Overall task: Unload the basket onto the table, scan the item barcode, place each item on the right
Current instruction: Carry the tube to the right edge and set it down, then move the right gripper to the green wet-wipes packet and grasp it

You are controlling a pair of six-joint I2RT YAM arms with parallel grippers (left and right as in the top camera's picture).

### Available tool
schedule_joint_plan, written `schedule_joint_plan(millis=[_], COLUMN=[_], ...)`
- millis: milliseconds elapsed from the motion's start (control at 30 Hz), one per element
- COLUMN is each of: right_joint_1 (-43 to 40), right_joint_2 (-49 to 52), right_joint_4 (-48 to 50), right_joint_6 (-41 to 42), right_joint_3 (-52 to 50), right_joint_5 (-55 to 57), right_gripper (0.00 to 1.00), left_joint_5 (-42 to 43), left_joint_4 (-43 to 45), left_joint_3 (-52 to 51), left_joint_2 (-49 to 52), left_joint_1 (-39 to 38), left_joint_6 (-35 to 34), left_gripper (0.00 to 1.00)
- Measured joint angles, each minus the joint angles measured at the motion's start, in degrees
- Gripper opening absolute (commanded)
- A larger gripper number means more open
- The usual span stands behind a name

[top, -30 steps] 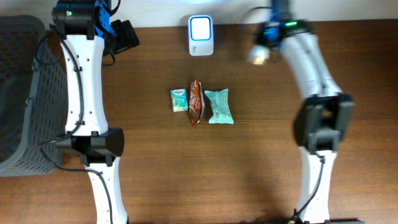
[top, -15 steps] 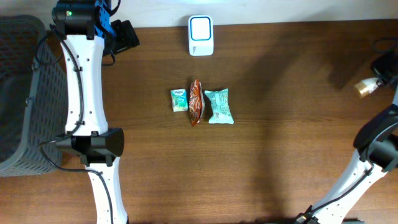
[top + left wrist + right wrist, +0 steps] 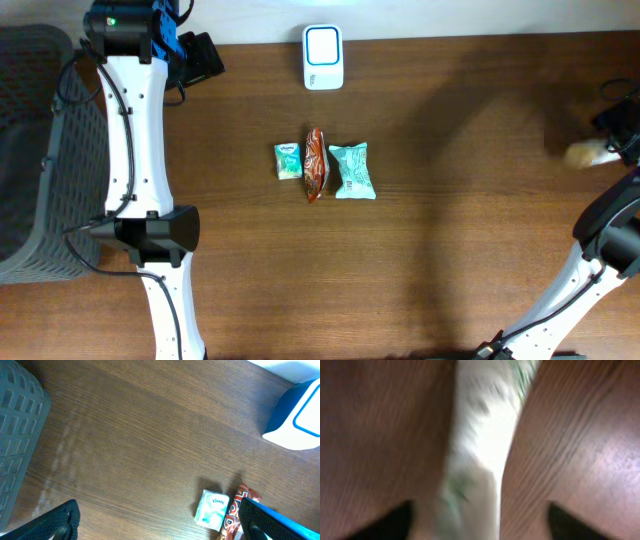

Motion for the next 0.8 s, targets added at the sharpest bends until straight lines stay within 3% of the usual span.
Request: schedule_joint_plan(millis=[200, 433, 633, 800], right_joint_1=[-0.2, 2.7, 18.5, 32.7], right_joint_2=[-2.7, -12.3, -12.4, -11.7], right_joint_4=[-5.7, -10.4, -19.5, -12.9], right_joint_6=[-0.4, -11.5, -27.0, -32.2], right_joint_3=[7.5, 11.9, 5.4, -7.8], right_joint_5=[-7.0, -41.5, -48.8, -49.8], right_gripper=[0.98, 0.98, 0.99, 0.99], left_joint_5=[0.0, 0.0, 0.0, 0.0], left_joint_4=[0.0, 0.0, 0.0, 0.0], left_joint_3=[0.0, 0.0, 0.0, 0.0], left_joint_2=[0.0, 0.0, 0.0, 0.0], left_joint_1=[0.0, 0.0, 0.0, 0.0], left_joint_6=[0.0, 0.0, 0.0, 0.0], left_gripper=[0.99, 0.99, 0.99, 0.99])
